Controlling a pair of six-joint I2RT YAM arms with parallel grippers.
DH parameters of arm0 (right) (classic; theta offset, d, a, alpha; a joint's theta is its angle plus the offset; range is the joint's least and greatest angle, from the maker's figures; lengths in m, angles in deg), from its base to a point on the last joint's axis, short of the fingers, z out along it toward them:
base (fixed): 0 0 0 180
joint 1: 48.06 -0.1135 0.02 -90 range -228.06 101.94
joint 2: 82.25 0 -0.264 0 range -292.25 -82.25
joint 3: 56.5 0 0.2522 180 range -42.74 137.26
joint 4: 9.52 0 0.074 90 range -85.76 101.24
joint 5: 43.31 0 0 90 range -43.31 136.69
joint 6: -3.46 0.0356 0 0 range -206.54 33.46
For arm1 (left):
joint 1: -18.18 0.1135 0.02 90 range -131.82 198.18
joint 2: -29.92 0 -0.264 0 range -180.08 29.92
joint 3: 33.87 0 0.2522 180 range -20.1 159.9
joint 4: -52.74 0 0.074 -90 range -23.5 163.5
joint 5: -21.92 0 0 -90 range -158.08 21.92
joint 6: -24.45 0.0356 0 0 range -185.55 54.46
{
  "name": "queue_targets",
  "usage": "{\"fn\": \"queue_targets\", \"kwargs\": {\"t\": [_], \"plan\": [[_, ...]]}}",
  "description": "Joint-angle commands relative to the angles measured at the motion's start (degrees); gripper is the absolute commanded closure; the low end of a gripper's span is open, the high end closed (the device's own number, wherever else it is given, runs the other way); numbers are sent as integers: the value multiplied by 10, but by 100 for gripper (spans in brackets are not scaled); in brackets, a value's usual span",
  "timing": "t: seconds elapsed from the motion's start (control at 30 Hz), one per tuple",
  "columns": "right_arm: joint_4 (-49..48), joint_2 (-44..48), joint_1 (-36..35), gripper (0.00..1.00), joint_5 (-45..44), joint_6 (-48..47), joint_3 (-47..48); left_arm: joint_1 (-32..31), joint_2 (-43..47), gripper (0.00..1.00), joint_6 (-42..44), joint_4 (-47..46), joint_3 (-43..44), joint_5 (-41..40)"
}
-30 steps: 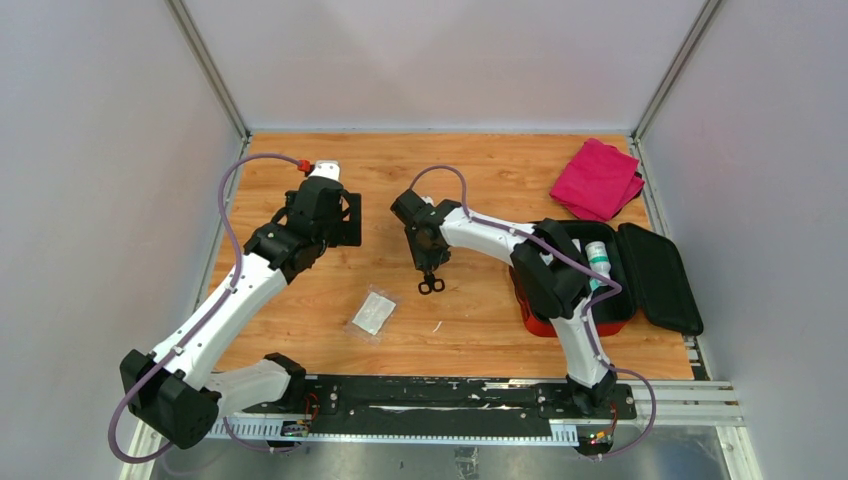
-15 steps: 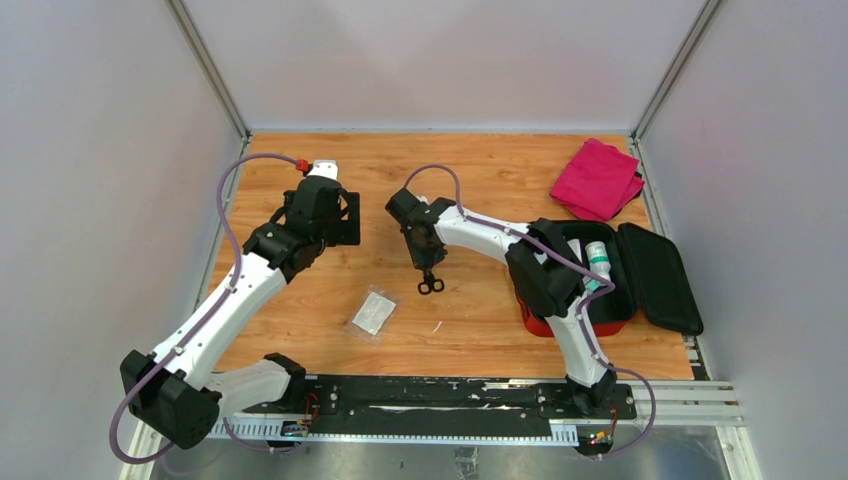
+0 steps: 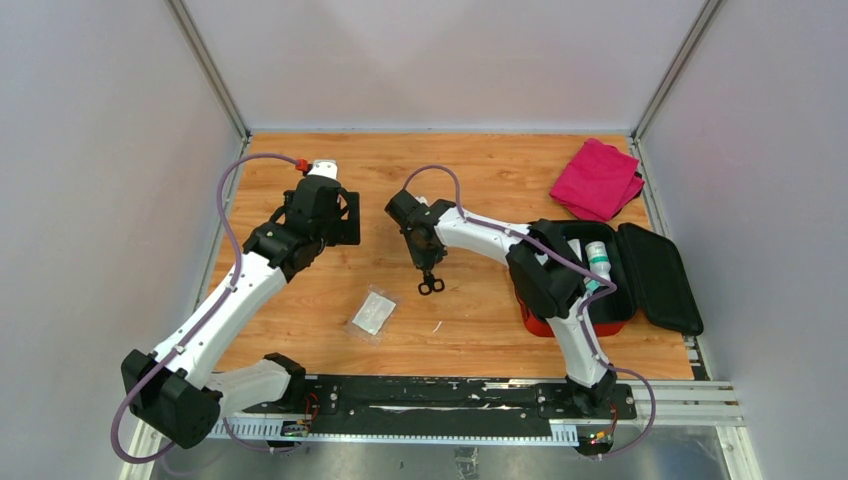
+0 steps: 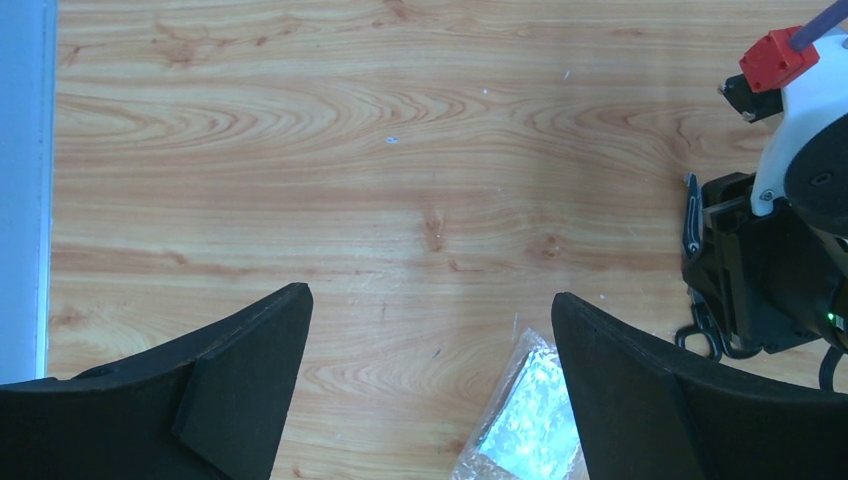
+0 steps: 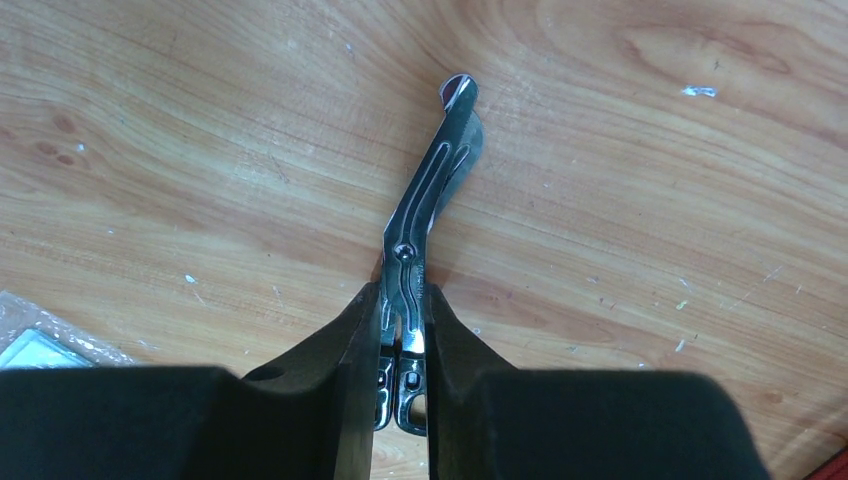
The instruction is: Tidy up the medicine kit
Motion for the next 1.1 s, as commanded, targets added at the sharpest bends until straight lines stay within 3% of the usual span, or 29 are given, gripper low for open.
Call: {"fn": "queue_targets", "kwargs": {"t": [0.0, 0.83, 1.07], "plan": [[3, 20, -6, 95, -20, -15, -40, 8, -3, 4, 2, -11, -6, 4], [-29, 88, -3, 98, -12, -11, -94, 17, -5, 4, 0, -13, -8, 17], [-29, 75, -3, 83, -11, -9, -84, 17, -5, 4, 0, -14, -9, 19]]}}
